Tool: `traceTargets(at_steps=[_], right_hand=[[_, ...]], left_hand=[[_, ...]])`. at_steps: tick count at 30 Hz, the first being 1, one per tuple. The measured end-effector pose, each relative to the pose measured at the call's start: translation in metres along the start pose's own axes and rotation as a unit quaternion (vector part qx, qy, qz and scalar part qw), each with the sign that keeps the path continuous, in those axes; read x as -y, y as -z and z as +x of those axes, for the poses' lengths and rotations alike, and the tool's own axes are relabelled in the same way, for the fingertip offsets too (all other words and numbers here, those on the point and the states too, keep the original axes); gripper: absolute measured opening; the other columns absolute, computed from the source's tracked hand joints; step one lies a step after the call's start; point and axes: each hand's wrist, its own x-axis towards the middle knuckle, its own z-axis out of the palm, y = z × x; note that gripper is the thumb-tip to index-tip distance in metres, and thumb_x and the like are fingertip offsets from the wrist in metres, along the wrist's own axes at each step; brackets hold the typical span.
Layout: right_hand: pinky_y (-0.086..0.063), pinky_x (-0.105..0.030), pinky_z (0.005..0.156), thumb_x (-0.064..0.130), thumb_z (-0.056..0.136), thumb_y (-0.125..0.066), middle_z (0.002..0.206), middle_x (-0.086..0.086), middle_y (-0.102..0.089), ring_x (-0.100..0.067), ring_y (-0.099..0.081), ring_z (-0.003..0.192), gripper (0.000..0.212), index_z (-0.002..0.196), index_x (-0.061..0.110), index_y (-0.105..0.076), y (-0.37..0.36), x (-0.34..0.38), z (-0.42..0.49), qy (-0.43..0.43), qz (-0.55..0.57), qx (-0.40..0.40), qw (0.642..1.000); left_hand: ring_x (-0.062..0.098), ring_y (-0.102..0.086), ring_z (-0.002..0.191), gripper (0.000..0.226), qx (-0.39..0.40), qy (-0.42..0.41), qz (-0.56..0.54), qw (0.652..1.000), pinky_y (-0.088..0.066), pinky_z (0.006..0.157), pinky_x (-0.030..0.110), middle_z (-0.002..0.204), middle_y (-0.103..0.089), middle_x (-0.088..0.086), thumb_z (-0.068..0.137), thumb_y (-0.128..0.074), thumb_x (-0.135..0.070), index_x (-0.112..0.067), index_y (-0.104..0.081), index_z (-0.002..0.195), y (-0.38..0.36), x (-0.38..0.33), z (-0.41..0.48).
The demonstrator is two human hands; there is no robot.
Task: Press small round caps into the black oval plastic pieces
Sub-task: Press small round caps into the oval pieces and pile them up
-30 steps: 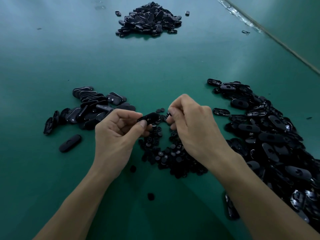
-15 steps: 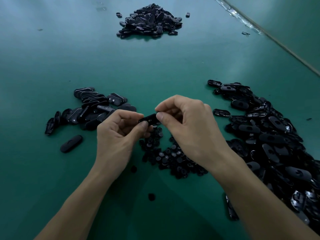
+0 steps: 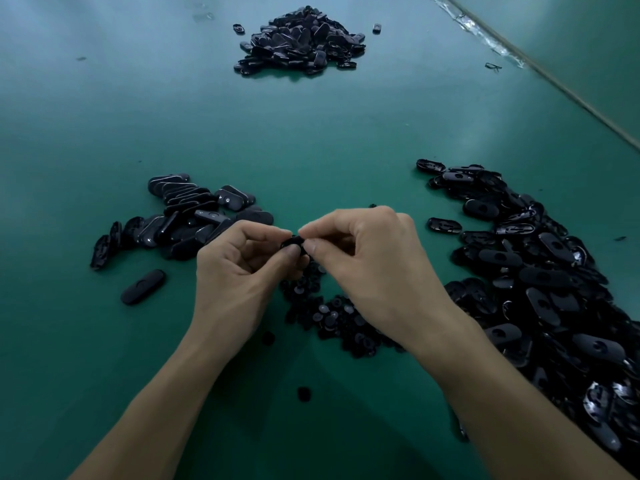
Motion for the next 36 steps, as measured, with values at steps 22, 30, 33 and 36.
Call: traceTargets(at_steps=[22,30,33,36], right_hand=[[-0.055,-0.019,0.069,0.012,0.089,-0.068,0.078,0.009,-0.072,-0.001,-0.066,0.073,0.013,0.091,0.022,-0.077,-0.012,-0.001,-0.005,-0.031,-0.035,-0.030,0.998],[-0.054,-0.024,0.069,0.012,0.091,-0.067,0.080,0.008,-0.071,-0.004,-0.066,0.075,0.013,0.092,0.022,-0.076,-0.015,-0.001,-0.007,-0.039,-0.044,-0.048,0.997],[-0.057,-0.032,0.071,0.013,0.092,-0.067,0.082,0.007,-0.071,-0.007,-0.066,0.076,0.013,0.093,0.022,-0.076,-0.016,0.000,-0.007,-0.047,-0.044,-0.043,0.997],[-0.058,-0.038,0.073,0.014,0.093,-0.065,0.085,0.004,-0.071,-0.015,-0.067,0.080,0.012,0.095,0.021,-0.074,-0.016,0.001,-0.007,-0.044,-0.056,-0.033,0.997]], left_hand=[[0.009,-0.070,0.064,0.013,0.009,-0.002,0.021,1.000,-0.056,0.064,0.018,0.074,-0.075,0.000,0.075,-0.075,-0.007,-0.013,-0.067,0.083,0.002,0.001,0.000],[0.010,-0.071,0.076,0.017,0.025,-0.007,0.045,0.999,-0.057,0.073,0.020,0.083,-0.076,0.001,0.074,-0.077,-0.008,-0.015,-0.066,0.085,0.003,0.001,0.000],[0.013,-0.071,0.077,0.025,0.025,-0.019,0.068,0.997,-0.057,0.074,0.022,0.085,-0.075,0.003,0.078,-0.078,0.002,-0.018,-0.066,0.086,0.004,0.003,-0.001],[0.012,-0.071,0.077,0.027,0.029,-0.038,0.088,0.995,-0.057,0.073,0.022,0.086,-0.075,0.001,0.080,-0.077,0.003,-0.021,-0.066,0.087,0.004,0.004,-0.001]])
